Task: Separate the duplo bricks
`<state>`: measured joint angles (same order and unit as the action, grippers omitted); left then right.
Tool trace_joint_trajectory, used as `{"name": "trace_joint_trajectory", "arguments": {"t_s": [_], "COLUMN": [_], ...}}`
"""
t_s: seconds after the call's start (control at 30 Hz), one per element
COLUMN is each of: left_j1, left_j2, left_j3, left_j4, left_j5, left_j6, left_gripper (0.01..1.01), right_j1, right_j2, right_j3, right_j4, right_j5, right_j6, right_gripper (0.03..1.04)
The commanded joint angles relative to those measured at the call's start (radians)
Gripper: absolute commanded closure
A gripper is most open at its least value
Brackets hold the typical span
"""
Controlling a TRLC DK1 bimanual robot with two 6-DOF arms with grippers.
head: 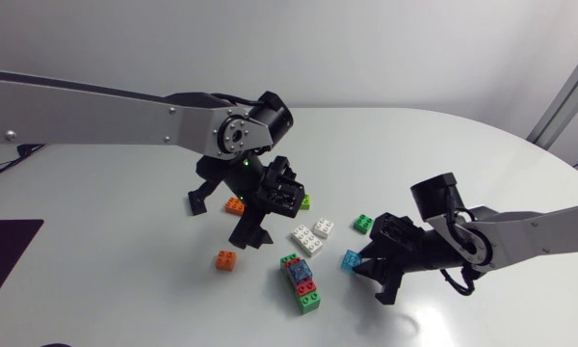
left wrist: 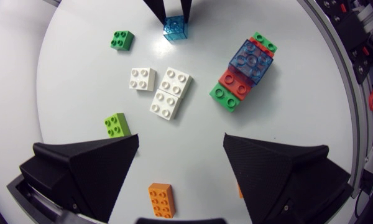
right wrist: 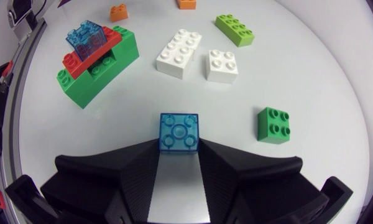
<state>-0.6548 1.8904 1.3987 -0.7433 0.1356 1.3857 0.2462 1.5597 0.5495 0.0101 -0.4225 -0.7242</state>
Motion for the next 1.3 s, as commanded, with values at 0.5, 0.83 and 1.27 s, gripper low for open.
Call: {"name": "trace_joint_trajectory", "arguments": {"t_s": [0.5,0.83,1.27], "left_j1": [-0.074,-0.123,-0.154], "left_j2": [-0.037,-0.065,-0.042], "left_j3": [-0.099,-0.158,-0.179], "left_j4": [0.019,0.022,0.056], "left_j5": [0.058,0.081,0.090], "left_j6": [-0.016,0.006,0.102], "left_gripper": [0.085,0.105,0.280], "right_j1": [-0.171,-0.211,-0.219], "right_j2": [-0.216,-0.227,-0.280], "right_j3": [-0.135,-0.148,-0.151], "right_j4": [-0.226,-0.246,-0.274], "right_j5": [-0.039,-0.039,-0.042], "right_j6": [-0.202,-0.231,-0.230], "right_gripper": [0.71,0.18,0.12]}}
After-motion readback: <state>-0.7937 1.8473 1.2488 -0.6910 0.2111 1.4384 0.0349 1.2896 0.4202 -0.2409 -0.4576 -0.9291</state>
